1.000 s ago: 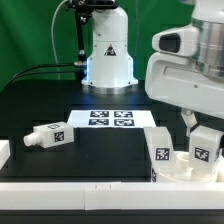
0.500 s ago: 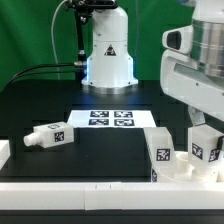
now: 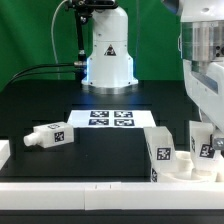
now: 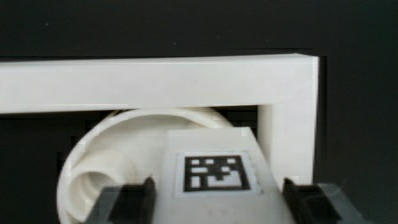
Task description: Assemble stool
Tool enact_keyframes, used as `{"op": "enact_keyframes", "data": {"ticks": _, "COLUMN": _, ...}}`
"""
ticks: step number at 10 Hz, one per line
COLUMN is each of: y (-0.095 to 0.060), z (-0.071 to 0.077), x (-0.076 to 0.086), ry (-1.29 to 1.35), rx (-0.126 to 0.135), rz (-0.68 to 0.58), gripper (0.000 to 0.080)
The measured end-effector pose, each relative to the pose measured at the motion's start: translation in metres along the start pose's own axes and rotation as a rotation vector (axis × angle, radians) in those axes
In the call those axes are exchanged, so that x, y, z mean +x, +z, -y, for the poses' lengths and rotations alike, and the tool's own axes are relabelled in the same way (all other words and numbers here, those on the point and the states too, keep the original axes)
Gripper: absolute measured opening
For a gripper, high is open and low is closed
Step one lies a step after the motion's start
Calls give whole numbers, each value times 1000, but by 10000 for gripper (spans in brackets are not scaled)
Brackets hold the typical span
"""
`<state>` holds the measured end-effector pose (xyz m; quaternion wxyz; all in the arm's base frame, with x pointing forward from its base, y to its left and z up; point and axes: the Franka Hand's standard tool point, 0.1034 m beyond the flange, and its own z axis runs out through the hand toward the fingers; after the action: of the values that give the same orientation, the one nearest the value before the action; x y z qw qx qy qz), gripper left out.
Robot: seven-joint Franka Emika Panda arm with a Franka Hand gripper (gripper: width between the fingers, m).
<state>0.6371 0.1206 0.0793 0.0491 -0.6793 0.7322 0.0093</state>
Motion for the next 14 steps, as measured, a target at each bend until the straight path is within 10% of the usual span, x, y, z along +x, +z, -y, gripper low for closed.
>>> {"op": "enact_keyframes", "data": {"ticks": 4, "y": 10, "z": 21, "x": -9, "ry": 460, "rx": 108, "rz": 112, "gripper": 337}}
{"op": "enact_keyframes", "data": {"ticks": 6, "y": 11, "z": 21, "x": -13, "ry": 387, "rx": 104, "rz": 115, "gripper": 337}}
{"op": "enact_keyframes", "data": {"ticks": 8, "y": 11, "z": 21, "x": -13, "ry": 387, "rx": 104, "rz": 115, "gripper": 614}}
{"op": "enact_keyframes", "data": {"ticks": 14, "y": 11, "z": 21, "x": -13, "ry": 387, "rx": 104, "rz": 115, "gripper": 649}}
